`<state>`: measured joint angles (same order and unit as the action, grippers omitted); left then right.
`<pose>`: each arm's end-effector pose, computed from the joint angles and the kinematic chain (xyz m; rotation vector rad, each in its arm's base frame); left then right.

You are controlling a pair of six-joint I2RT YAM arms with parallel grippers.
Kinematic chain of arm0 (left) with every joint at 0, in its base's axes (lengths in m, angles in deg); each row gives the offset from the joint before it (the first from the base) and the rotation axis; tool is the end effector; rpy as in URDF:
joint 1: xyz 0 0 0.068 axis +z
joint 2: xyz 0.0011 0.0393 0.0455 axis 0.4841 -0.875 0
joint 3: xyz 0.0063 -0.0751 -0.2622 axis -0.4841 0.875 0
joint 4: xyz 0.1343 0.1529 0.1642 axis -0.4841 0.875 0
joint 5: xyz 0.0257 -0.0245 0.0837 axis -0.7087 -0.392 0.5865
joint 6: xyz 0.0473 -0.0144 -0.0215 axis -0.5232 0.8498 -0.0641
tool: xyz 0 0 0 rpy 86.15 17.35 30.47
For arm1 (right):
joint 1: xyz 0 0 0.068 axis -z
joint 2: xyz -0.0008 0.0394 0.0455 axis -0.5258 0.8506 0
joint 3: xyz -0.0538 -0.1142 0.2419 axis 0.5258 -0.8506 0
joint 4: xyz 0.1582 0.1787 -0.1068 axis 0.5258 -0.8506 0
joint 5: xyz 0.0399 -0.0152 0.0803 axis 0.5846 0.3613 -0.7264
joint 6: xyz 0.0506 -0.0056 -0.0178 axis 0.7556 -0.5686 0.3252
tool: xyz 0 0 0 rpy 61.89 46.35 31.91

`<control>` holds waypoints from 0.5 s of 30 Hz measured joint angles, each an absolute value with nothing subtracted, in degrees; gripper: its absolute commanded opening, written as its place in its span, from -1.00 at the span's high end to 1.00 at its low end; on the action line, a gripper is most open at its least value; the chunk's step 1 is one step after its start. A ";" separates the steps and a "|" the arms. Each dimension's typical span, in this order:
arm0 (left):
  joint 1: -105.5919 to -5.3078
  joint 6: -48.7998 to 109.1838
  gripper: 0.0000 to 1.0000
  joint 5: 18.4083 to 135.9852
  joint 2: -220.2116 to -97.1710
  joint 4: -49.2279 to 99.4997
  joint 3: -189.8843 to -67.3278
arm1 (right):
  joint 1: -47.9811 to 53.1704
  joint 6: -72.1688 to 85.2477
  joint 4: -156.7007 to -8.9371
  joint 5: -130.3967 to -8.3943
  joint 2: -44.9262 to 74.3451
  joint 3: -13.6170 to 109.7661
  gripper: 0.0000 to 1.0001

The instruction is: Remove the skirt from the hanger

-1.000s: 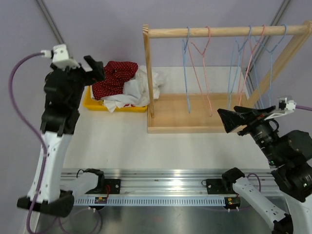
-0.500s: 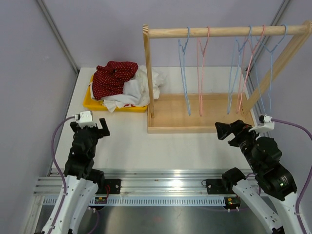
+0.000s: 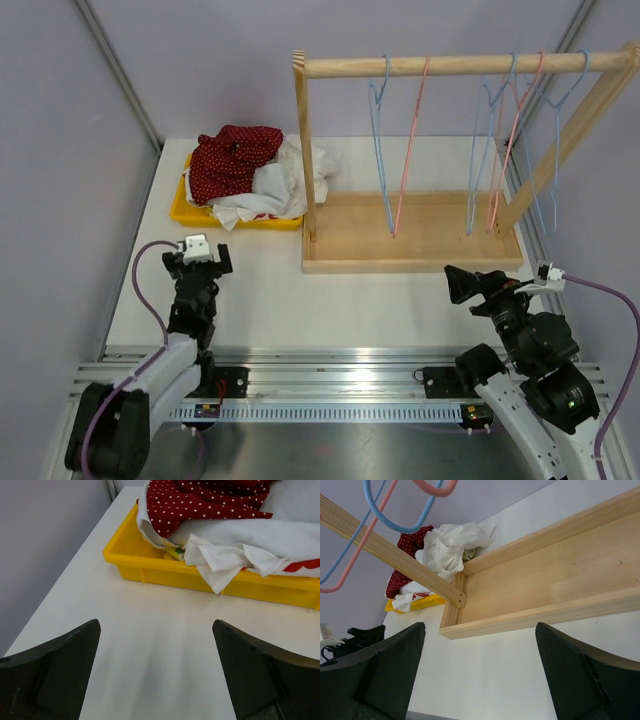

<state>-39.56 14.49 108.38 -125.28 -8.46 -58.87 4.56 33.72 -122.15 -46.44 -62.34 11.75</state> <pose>0.1573 -0.0154 0.1731 -0.0963 1.6355 0.2406 0.0310 0.0054 0.3138 0.3060 1.6546 0.5899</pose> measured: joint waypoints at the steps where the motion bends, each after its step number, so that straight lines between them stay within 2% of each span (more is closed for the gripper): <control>1: -39.56 14.36 -0.98 108.92 -128.67 -12.38 -58.94 | 4.56 33.48 -121.73 -46.51 -62.91 11.75 -0.99; 5: -39.56 12.90 -0.98 109.42 -143.12 -25.86 -58.96 | 4.56 32.02 -120.03 -47.97 -63.17 11.62 -0.99; 9: -38.69 12.81 -0.98 107.70 -152.06 -35.98 -58.96 | 4.56 31.01 -118.36 -49.44 -63.32 10.57 -0.99; 15: -38.16 11.59 -0.98 103.35 -160.43 -40.92 -58.96 | 4.56 30.29 -117.14 -50.92 -60.00 10.35 -0.99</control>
<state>-38.16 11.59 103.35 -160.43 -40.92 -58.96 4.56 30.29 -117.14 -50.92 -60.00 10.35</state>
